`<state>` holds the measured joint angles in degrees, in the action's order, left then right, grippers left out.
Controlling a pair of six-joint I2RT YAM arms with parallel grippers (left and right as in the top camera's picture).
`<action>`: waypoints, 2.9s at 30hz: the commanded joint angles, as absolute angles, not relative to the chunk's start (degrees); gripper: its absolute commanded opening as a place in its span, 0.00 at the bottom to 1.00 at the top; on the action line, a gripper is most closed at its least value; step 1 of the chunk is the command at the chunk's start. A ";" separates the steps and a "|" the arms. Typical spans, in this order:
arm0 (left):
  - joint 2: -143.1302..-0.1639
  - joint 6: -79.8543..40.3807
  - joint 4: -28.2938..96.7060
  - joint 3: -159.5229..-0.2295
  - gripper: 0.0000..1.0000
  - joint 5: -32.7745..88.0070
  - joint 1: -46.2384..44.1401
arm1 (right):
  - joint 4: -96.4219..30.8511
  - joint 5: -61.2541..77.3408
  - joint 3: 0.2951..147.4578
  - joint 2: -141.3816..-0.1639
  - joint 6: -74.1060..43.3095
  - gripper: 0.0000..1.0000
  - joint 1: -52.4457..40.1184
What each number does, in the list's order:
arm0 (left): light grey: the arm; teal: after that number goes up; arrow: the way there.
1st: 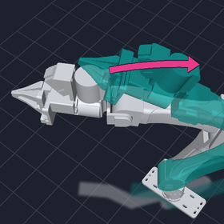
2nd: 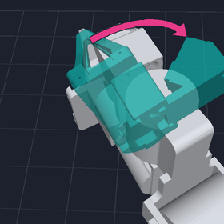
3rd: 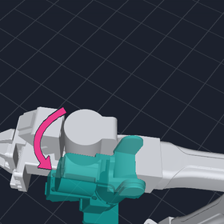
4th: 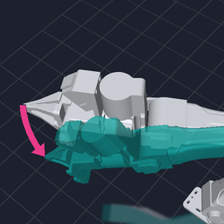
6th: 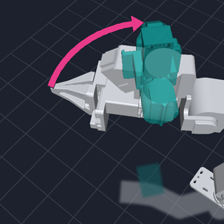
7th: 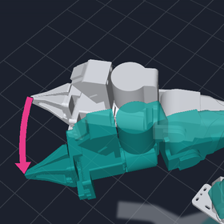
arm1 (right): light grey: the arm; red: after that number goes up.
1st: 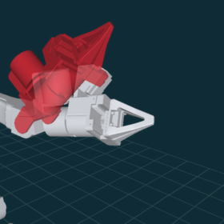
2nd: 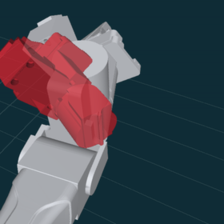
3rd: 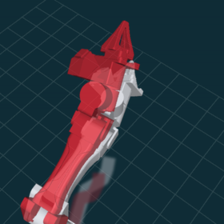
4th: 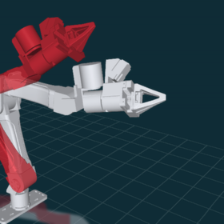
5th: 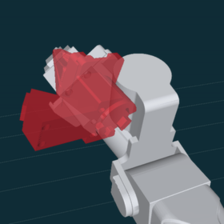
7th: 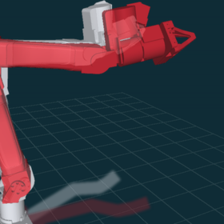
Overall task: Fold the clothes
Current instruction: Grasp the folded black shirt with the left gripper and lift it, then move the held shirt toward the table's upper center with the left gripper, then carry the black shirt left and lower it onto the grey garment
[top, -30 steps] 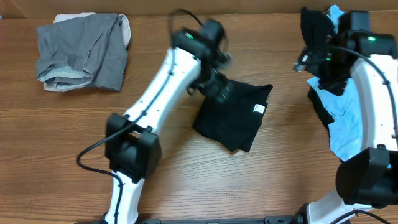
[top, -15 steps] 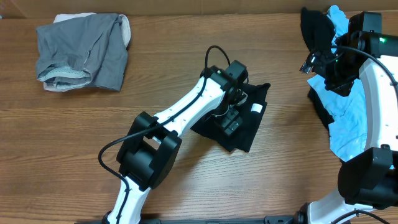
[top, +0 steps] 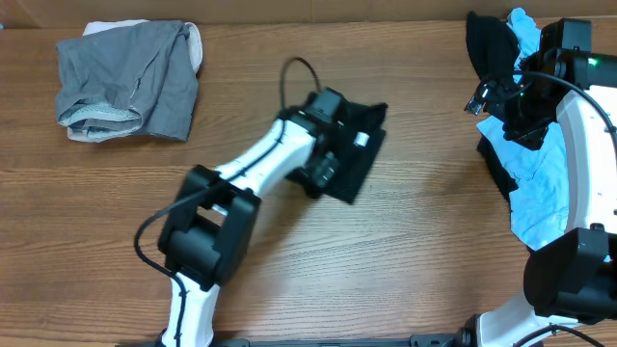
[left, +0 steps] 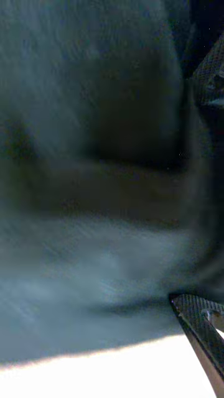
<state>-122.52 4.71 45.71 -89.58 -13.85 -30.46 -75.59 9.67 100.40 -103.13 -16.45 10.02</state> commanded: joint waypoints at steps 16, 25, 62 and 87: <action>-124.90 14.98 63.16 -114.54 1.00 -13.74 -22.94 | -75.35 9.93 100.51 -102.35 -16.01 0.95 9.93; -125.08 27.29 75.44 -114.96 1.00 1.98 -27.51 | -75.55 9.91 100.49 -102.35 -14.72 0.96 9.93; -125.08 14.59 42.30 -90.96 0.04 -8.43 -26.50 | -75.53 9.93 100.49 -102.35 -14.52 0.96 9.93; -124.60 14.39 71.88 -151.83 0.04 -22.44 -8.95 | -76.88 9.93 100.49 -102.35 -14.52 0.95 9.93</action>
